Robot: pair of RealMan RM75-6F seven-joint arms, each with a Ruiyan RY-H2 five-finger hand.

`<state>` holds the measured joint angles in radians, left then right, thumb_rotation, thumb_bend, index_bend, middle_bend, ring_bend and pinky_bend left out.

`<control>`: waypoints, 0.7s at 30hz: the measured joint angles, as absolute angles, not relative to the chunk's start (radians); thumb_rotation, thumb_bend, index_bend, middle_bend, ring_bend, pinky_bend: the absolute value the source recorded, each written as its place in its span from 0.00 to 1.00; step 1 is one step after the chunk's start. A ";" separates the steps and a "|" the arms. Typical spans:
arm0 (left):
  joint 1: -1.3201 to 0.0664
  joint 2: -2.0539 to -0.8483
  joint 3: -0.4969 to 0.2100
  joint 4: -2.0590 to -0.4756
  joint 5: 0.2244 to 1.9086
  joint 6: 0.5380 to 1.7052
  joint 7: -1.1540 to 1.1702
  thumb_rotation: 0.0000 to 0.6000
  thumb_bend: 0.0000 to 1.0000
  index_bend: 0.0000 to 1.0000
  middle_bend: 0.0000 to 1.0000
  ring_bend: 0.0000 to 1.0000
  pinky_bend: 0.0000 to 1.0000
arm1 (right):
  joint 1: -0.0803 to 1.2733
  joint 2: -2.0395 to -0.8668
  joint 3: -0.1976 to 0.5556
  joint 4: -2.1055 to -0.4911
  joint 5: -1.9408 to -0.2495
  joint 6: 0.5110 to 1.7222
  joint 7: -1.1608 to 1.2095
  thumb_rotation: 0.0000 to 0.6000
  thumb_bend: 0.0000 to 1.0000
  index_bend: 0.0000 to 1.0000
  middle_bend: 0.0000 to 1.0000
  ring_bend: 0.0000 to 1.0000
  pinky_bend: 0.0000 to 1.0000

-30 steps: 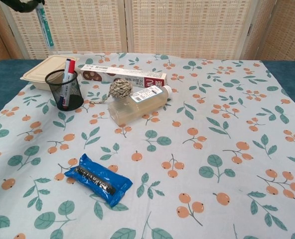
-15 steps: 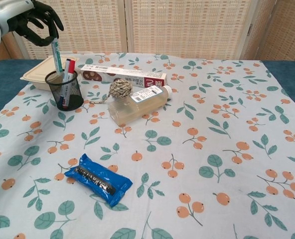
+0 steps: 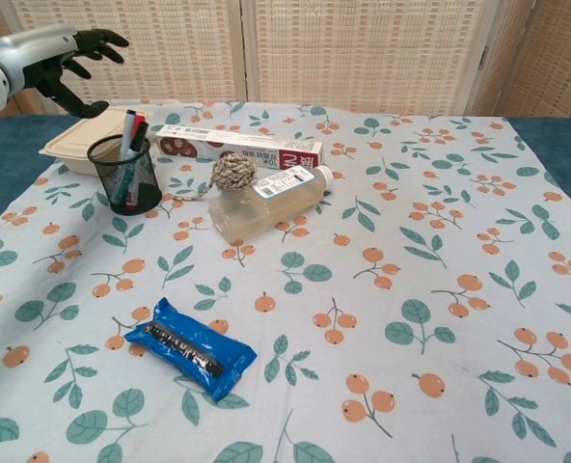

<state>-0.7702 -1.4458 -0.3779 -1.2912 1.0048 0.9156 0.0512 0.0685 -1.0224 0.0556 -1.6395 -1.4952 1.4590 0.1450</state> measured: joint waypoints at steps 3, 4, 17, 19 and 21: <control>-0.771 -1.438 -0.375 -1.305 1.001 0.923 0.066 1.00 0.42 0.00 0.00 0.00 0.10 | 0.067 -1.020 0.055 -1.641 -1.498 1.462 0.150 1.00 0.00 0.23 0.08 0.05 0.00; -0.770 -1.434 -0.374 -1.313 1.002 0.929 0.071 1.00 0.42 0.00 0.00 0.00 0.10 | 0.067 -1.020 0.055 -1.641 -1.498 1.462 0.152 1.00 0.00 0.23 0.08 0.05 0.00; -0.532 -1.216 -0.190 -1.697 1.210 1.353 0.437 1.00 0.42 0.09 0.00 0.00 0.10 | 0.074 -1.018 0.043 -1.649 -1.532 1.455 0.163 1.00 0.00 0.23 0.08 0.05 0.00; -0.443 -1.180 -0.129 -1.746 1.242 1.431 0.454 1.00 0.42 0.09 0.00 0.00 0.10 | 0.077 -1.019 0.038 -1.652 -1.542 1.449 0.159 1.00 0.00 0.23 0.08 0.05 0.00; -0.357 -1.158 -0.071 -1.754 1.272 1.496 0.434 1.00 0.42 0.09 0.00 0.00 0.10 | 0.080 -1.021 0.033 -1.656 -1.551 1.444 0.151 1.00 0.00 0.23 0.08 0.05 0.00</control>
<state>-0.3571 -1.1579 -0.0706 -1.7538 1.2719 1.4965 0.4339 0.0805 -1.0208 0.0333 -1.6562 -1.5509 1.4439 0.1510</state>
